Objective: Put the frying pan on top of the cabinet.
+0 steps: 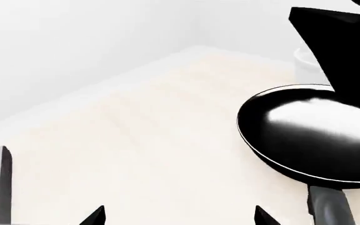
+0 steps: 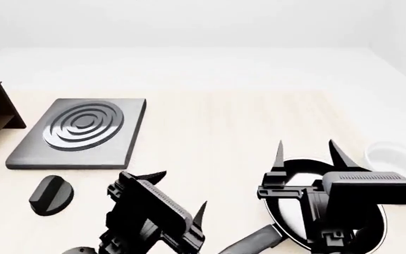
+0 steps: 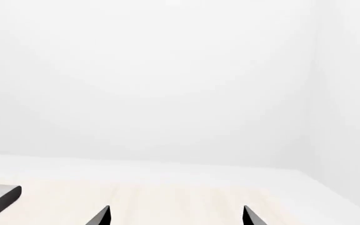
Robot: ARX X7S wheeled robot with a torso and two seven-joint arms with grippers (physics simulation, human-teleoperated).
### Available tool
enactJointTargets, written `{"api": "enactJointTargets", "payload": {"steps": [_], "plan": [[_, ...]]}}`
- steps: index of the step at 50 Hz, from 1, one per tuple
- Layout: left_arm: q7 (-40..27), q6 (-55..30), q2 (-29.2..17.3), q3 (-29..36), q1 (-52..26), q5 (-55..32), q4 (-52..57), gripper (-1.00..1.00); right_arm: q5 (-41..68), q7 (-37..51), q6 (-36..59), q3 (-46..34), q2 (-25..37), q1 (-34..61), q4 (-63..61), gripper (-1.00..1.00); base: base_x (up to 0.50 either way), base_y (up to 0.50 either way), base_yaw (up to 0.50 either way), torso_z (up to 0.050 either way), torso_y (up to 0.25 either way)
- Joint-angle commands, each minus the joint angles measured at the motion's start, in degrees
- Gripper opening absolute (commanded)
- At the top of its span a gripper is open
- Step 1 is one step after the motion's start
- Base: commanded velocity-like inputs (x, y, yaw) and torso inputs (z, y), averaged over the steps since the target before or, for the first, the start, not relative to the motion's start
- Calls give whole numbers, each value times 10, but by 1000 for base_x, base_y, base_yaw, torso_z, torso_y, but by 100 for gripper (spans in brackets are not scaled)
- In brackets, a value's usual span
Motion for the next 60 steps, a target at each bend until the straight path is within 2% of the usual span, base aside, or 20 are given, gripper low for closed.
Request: {"api": "enactJointTargets", "payload": {"steps": [1,12,28,37,47,60], "plan": [[114,-254,-28,12,-71,-138,105,100,3,3,-5,-3,4,0,2,100,0,0,0,0,0],[121,-264,-26,10,-82,-187,76,100,3,7,-10,-8,7,1,7,100,0,0,0,0,0],[65,-252,-25,34,-102,-210,39,100,4,13,-10,-13,11,3,8,100,0,0,0,0,0],[48,-229,-19,76,-122,-192,-11,100,5,15,-12,-16,12,4,10,100,0,0,0,0,0],[53,-179,7,159,-160,-154,-129,100,9,15,-21,-21,13,1,16,100,0,0,0,0,0],[61,-172,13,182,-155,-166,-130,100,12,17,-27,-24,15,1,20,100,0,0,0,0,0]]}}
